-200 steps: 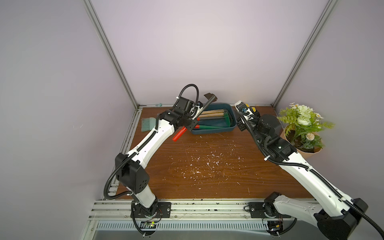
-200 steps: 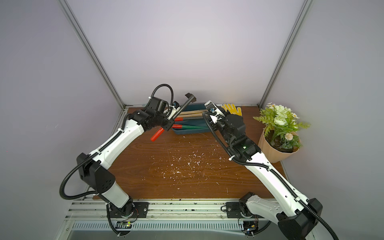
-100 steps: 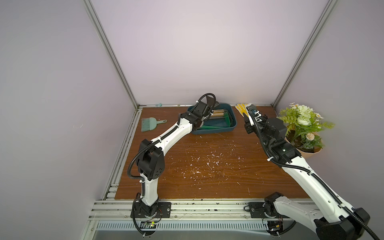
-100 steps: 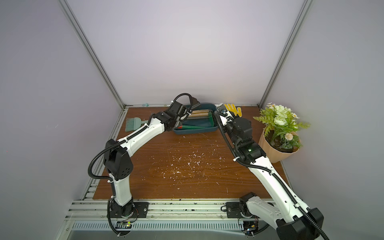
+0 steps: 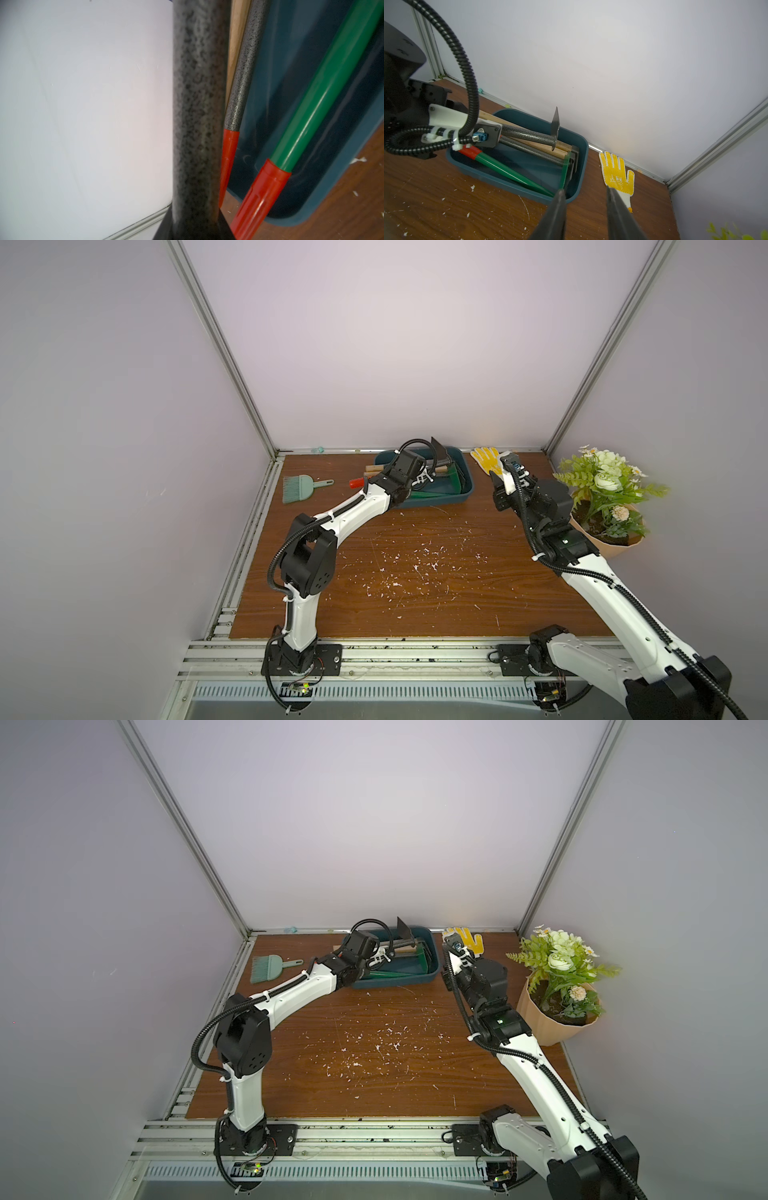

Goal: Put the small hoe into the storage box
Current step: Place the hoe in the storage box.

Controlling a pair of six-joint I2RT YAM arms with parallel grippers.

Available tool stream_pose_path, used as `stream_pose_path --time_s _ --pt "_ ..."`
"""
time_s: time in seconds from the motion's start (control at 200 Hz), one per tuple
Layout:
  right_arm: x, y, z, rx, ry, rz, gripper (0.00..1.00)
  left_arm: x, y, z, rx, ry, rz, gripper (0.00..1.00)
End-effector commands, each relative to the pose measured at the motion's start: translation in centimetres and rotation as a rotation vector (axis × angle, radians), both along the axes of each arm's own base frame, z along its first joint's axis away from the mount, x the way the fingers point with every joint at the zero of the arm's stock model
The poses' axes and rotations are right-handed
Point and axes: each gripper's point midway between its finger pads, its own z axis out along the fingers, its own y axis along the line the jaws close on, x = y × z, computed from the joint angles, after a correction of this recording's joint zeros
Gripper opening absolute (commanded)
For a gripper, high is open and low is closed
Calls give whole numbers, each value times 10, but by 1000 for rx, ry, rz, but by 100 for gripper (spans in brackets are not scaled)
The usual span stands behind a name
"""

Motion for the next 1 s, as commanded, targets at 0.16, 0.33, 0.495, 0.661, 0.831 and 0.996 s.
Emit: stream_pose_path --time_s 0.16,0.33,0.495,0.661,0.831,0.996 --pt "8 -14 4 105 -33 5 35 41 -15 36 -13 -148 -125 0" --pt "18 -20 -15 119 2 1 35 52 -19 16 34 -140 -161 0" --pt "27 -22 -24 152 21 -4 35 64 -26 5 54 -129 -178 0" --pt "36 -23 -36 154 47 -3 35 68 -32 -14 51 -108 -226 0" --pt "48 -19 -49 161 99 17 34 70 -34 -36 63 -90 -243 0" --pt "52 -19 -55 156 116 18 34 68 -31 -58 82 -71 -251 0"
